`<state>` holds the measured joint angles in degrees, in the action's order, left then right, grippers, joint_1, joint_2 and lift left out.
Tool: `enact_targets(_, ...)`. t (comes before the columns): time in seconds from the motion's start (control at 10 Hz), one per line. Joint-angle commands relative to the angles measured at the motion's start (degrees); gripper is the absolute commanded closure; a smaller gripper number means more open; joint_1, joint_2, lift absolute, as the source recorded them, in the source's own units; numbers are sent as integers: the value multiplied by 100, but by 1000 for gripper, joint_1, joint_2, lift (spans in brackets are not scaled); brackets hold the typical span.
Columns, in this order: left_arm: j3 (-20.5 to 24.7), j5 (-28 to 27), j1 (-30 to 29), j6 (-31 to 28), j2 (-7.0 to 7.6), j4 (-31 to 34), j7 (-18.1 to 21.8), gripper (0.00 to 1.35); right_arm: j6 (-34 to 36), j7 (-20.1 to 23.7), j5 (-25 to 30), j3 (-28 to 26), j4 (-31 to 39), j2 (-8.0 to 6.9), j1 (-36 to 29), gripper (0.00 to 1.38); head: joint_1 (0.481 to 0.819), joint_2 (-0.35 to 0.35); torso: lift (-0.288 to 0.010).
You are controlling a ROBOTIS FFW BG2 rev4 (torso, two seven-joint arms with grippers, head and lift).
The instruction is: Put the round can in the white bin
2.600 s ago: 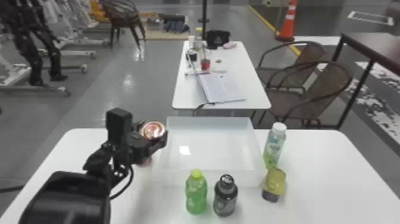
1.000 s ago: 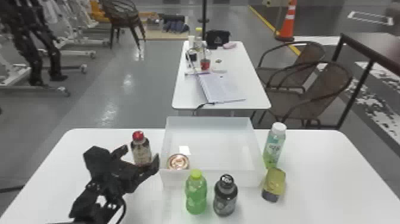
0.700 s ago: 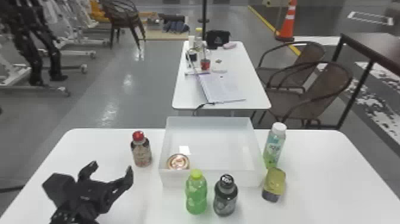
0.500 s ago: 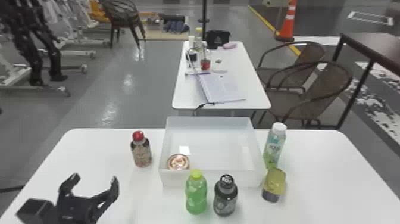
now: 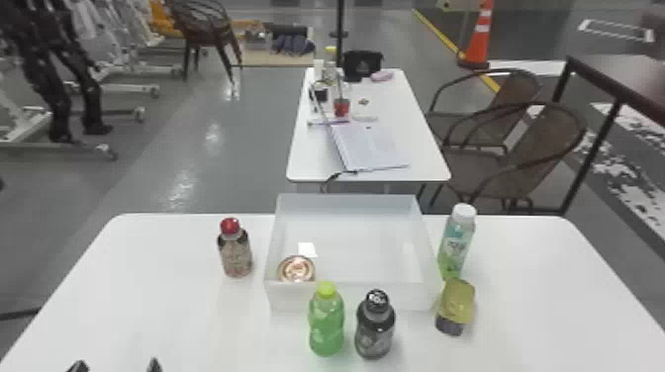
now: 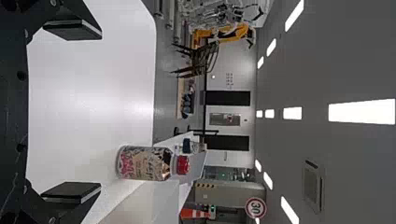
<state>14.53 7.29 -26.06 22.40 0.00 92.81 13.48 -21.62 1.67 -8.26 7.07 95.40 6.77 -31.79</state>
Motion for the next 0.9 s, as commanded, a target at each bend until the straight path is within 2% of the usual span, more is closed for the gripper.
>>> enact_targets(0.0, -29, 10, -40, 10, -15, 0, -12, 154, 0, 0, 0, -3, 14, -9, -2, 90, 549, 0, -100)
enact_targets(0.8, -73, 45, -57, -8, -15, 9, -21, 154, 0, 0, -9, -3, 31, -27, -11, 91, 549, 0, -100)
